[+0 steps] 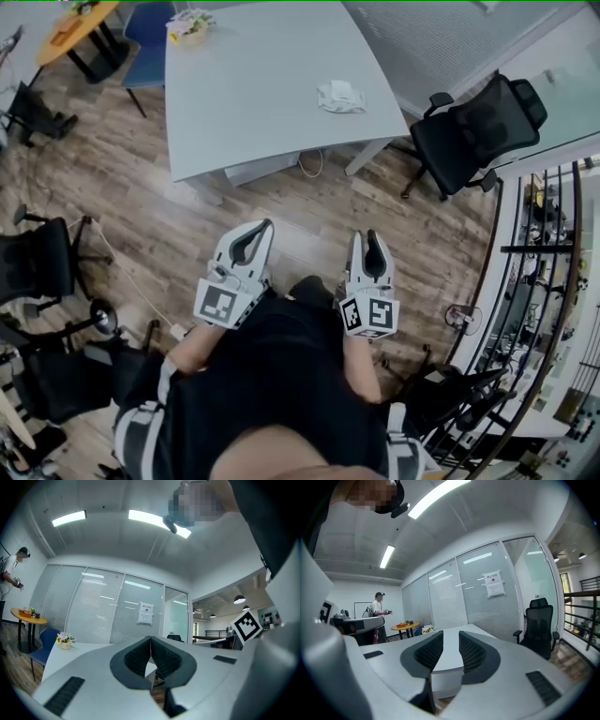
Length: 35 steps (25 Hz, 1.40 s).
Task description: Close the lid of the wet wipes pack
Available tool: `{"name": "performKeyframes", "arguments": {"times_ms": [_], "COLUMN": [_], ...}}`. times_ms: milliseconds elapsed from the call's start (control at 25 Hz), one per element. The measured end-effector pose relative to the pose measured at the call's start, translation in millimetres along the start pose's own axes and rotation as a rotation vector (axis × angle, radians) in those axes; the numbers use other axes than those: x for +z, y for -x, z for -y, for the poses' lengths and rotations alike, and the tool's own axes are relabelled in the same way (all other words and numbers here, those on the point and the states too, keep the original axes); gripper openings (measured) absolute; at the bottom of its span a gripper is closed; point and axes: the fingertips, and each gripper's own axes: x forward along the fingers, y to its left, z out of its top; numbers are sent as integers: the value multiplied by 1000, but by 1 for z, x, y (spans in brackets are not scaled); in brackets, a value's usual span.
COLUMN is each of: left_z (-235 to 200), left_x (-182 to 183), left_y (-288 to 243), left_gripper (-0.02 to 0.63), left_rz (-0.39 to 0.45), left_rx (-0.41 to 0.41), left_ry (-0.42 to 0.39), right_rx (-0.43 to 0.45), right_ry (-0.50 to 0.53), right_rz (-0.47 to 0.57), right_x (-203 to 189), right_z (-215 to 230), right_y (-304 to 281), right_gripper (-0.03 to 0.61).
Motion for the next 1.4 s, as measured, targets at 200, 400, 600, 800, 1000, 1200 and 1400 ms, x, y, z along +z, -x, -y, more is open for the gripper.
{"name": "performKeyframes", "arguments": {"times_ms": [200,400,600,800,1000,1200,1400], "left_z": [-16,-38,-54,-67,-74,-82,-93], "left_x": [-13,-25,-34,-31,-26,-32,-57], "left_y": [-8,-42,-94,-168,-245,-302,-344], "left_gripper": [23,23,23,23,23,23,23], "left_rz": [-26,-40,-54,-55,-57,-77,-191], "left_rx": [-14,2,36,51,66,85,75], "left_ry": [11,16,-11,-16,-39,-79,-184], "right_rx": [-4,26,72,117,169,211,226], "right_ry": [-1,0,-7,4,6,20,11], "right_rz": [-7,0,-3,3,-3,2,-16], "right_x": [0,2,2,25,48,63,62], "right_z": [-3,8,36,74,114,151,178], "right_y": [-20,-64,-118,-181,-237,-282,-316], "right_gripper": [117,115,115,114,112,110,112]}}
